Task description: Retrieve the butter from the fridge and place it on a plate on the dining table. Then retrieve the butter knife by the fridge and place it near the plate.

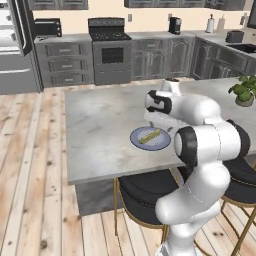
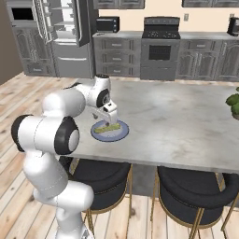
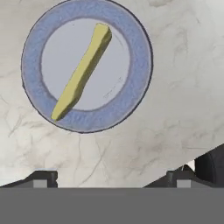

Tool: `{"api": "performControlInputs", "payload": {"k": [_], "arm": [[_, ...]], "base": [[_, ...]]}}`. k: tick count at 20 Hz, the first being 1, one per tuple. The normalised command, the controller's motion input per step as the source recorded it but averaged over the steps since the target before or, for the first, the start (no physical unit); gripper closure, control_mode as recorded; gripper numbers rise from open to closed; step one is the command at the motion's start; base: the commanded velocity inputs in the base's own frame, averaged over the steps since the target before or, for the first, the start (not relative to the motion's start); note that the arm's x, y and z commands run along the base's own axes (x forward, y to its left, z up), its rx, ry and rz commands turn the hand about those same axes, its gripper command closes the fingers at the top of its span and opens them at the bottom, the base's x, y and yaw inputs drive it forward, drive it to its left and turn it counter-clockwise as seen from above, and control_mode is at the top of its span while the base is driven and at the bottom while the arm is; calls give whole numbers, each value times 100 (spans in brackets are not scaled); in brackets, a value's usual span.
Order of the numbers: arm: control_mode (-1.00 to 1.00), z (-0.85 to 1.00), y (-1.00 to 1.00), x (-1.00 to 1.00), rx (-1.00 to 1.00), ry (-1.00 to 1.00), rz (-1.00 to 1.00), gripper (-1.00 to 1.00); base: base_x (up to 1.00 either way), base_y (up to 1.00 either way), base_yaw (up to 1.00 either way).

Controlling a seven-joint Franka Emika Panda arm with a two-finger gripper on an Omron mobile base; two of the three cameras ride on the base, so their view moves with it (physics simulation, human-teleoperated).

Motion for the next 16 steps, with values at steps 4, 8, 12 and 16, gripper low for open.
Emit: {"api": "performControlInputs", "payload": {"k": [4, 8, 12, 16], "arm": [[-100, 66, 10, -88, 3, 20, 34, -100], [-100, 38, 14, -100, -2, 0, 38, -100], [-100, 21, 13, -100, -4, 0, 36, -100], [-100, 2, 4, -93, -3, -11, 28, -100]], "base": [[0, 0, 0], [0, 0, 0], [0, 0, 0], [0, 0, 0]]}}
